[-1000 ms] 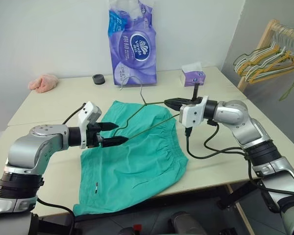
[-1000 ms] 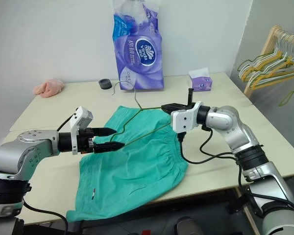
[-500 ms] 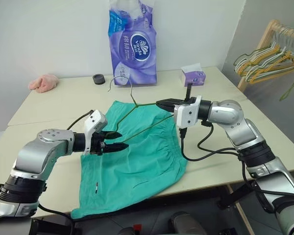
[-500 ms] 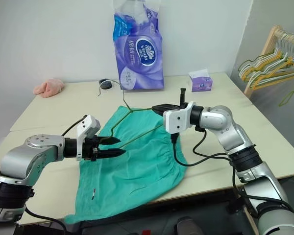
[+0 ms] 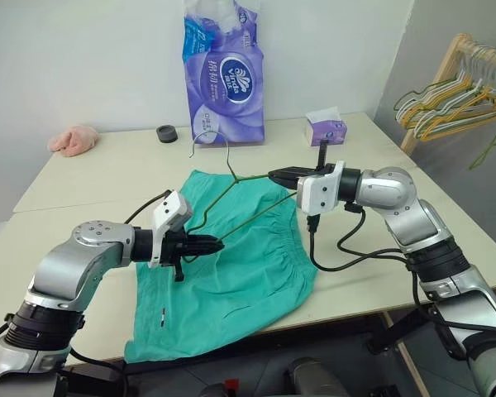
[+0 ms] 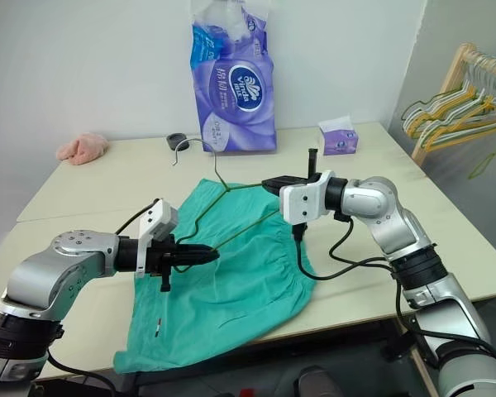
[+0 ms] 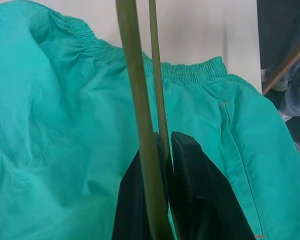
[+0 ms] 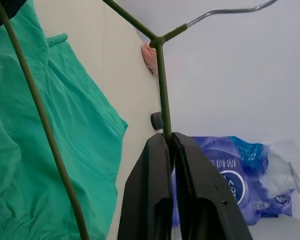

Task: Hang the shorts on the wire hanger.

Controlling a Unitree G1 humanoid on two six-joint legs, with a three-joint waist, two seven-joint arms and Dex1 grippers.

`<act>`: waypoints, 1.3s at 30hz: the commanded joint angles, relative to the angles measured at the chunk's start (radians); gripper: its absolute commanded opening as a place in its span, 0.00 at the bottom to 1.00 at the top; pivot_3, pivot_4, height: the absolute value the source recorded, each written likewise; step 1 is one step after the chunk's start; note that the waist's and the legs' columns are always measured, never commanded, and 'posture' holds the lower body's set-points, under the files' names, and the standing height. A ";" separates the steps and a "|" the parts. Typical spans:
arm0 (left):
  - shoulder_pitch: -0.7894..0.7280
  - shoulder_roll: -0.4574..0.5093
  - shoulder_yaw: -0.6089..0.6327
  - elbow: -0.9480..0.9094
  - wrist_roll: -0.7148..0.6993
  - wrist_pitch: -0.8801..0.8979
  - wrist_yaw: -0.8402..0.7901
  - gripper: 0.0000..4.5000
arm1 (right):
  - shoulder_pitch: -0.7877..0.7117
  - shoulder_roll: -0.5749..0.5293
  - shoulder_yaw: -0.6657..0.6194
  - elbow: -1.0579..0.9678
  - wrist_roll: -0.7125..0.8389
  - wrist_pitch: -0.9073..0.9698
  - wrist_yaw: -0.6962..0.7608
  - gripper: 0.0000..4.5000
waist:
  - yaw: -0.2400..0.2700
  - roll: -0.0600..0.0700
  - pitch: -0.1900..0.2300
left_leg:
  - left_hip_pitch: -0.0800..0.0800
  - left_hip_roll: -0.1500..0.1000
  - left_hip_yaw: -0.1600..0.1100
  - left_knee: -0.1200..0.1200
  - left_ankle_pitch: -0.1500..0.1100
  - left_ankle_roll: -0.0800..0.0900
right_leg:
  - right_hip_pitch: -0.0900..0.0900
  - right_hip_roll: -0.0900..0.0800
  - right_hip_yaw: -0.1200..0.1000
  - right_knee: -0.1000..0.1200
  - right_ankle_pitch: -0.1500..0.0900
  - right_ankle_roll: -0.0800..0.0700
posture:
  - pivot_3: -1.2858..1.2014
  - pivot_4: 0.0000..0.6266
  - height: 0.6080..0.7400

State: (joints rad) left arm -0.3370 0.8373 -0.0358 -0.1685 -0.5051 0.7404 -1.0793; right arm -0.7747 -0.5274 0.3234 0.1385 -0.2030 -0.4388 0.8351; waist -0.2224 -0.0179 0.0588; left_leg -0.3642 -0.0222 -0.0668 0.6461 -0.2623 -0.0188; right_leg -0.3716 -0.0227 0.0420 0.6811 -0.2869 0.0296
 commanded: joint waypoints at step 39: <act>0.024 0.163 -0.107 -0.148 0.264 -0.256 -0.115 0.00 | -0.087 -0.058 0.167 -0.004 0.108 0.693 0.485 0.46 | 0.001 0.001 0.001 | 0.000 0.000 0.000 0.000 0.000 0.000 | 0.000 0.000 -0.001 0.000 -0.001 -0.001 | 0.43 0.02 1.00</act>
State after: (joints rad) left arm -0.3072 0.9887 -0.1552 -0.2833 -0.2438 0.4942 -1.1915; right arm -0.8301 -0.5880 0.4947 0.1449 -0.0962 0.2513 1.3076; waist -0.2211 -0.0169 0.0594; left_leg -0.3646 -0.0221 -0.0671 0.6462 -0.2624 -0.0187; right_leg -0.3718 -0.0229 0.0410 0.6807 -0.2874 0.0290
